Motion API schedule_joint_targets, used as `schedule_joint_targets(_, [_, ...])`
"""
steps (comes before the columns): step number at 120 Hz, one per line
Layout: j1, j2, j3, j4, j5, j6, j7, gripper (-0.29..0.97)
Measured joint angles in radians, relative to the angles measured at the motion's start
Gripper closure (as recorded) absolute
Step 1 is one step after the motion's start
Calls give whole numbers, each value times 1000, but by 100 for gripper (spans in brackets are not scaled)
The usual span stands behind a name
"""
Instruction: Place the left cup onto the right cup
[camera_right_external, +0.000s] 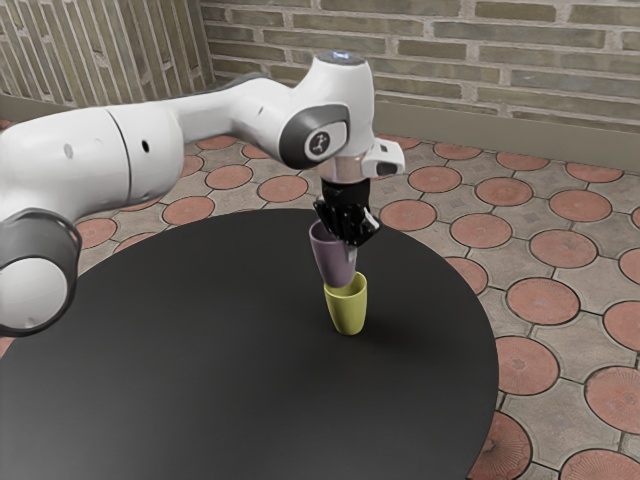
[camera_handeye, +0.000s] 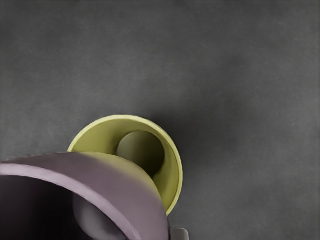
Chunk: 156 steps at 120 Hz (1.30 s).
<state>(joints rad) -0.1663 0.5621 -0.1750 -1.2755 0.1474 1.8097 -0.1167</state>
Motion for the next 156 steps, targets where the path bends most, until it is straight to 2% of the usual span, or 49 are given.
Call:
schedule_joint_targets(47, [6, 33, -18, 41, 33, -3, -6, 78])
schedule_joint_targets(156, [12, 114, -32, 97, 32, -10, -11, 77])
